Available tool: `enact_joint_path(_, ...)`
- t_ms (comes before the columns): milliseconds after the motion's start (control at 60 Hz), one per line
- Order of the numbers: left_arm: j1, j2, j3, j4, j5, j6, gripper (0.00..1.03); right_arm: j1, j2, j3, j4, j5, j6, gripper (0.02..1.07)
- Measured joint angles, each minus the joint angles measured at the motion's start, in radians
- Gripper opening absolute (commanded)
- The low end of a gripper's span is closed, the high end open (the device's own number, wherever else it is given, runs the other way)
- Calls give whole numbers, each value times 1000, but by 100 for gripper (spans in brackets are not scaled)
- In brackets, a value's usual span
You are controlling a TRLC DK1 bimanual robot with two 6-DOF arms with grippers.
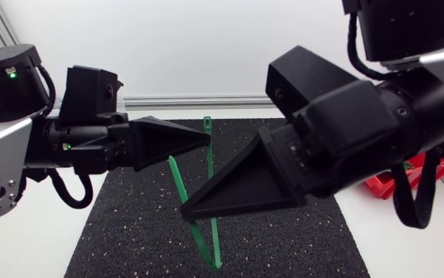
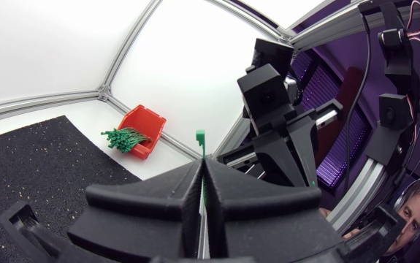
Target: Take a green cable tie from the red box, thread the tail through the head to close it, then place it in the transparent bin on the left.
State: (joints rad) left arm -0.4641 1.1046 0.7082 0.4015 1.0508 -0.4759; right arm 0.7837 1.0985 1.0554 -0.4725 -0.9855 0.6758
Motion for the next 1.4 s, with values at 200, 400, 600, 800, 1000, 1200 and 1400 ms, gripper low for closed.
enact_joint_path(200,-43,-91,-27,1,-58,-26,4,-34,2,90,-90,-82,127,8)
enact_joint_path(400,-50,-129,-50,8,-119,-47,4,-35,2,151,-124,-124,253,8)
enact_joint_path(600,-69,-168,-57,8,-196,-68,4,-66,3,192,-164,-152,317,8)
enact_joint_path(800,-122,-225,-60,8,-276,-79,4,-97,15,195,-187,-164,328,8)
enact_joint_path(1000,-185,-251,-60,-3,-351,-78,4,-99,15,196,-208,-164,336,8)
enact_joint_path(1200,-246,-287,-60,-24,-415,-77,4,-99,14,196,-209,-164,339,8)
enact_joint_path(1400,-256,-296,-63,-37,-440,-77,4,-99,14,196,-209,-164,339,8)
